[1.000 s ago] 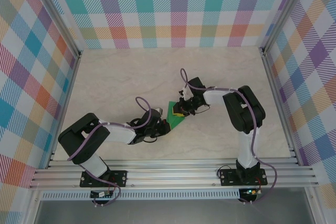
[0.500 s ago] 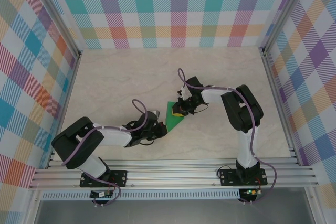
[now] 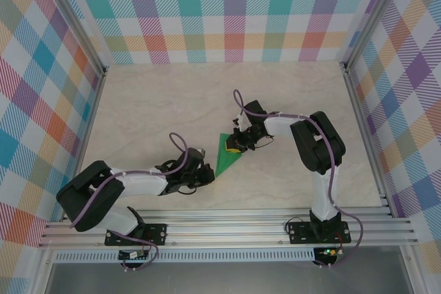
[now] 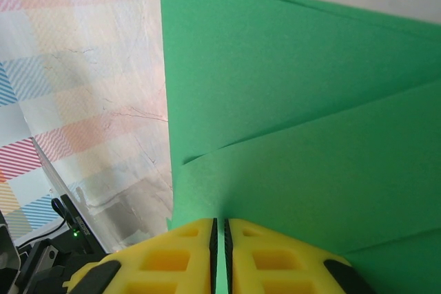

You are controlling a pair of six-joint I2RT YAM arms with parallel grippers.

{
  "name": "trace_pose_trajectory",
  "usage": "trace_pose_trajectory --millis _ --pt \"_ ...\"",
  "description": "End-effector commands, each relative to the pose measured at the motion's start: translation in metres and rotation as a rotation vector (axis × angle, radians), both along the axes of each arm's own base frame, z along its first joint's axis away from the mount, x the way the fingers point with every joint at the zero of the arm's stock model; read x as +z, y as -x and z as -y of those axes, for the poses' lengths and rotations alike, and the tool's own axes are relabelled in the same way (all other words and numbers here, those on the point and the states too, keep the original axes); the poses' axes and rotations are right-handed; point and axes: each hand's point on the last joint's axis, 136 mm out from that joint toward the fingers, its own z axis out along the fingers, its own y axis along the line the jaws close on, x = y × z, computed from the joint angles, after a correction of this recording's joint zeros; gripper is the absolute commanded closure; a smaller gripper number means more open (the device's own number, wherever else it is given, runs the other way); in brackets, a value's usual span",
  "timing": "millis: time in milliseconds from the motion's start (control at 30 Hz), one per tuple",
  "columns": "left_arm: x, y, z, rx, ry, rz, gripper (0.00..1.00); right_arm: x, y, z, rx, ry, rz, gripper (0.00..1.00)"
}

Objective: Fold a paper plane with a square sheet of paper (pick it up from the middle)
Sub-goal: Fourth fold the wing at the center of the table.

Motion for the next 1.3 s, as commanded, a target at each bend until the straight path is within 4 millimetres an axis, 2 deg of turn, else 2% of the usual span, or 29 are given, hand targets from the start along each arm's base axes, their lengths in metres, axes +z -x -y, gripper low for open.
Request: trace_pose_trajectory --millis 0,133,267,433,567,733,967,1167,1267 --pt "-0.032 0.045 -0.055 0.016 -0.21 -0.168 1.0 -0.038 0.003 0.018 -0.018 0.133 -0.022 0.86" --pt "0.012 0.021 -0.037 0.025 -0.117 -0.038 0.98 -0.039 0.004 0.019 -0.017 0.135 -0.02 0.86" --pt "0.04 -0.001 -0.006 -0.012 0.007 0.033 0.94 -0.04 0.004 0.018 -0.017 0.134 -0.024 0.86" --pt "0.047 -0.022 0.03 -0.063 0.106 0.025 0.93 -0.042 0.005 0.019 -0.014 0.136 -0.031 0.86" --pt "0.033 -0.029 0.04 -0.076 0.102 -0.002 0.92 -0.045 0.006 0.019 -0.012 0.137 -0.039 0.85" --pt "0.006 -0.024 0.031 -0.051 0.034 -0.07 0.93 -0.047 0.007 0.019 -0.011 0.139 -0.041 0.86" --pt "-0.03 0.009 -0.006 0.003 -0.062 -0.19 0.94 -0.049 0.007 0.021 -0.007 0.15 -0.04 0.85" --pt "-0.041 0.036 -0.035 0.019 -0.127 -0.242 0.93 -0.049 0.005 0.02 -0.007 0.151 -0.038 0.85" --pt "-0.041 0.042 -0.042 0.027 -0.134 -0.237 0.93 -0.048 0.004 0.019 -0.006 0.146 -0.036 0.85"
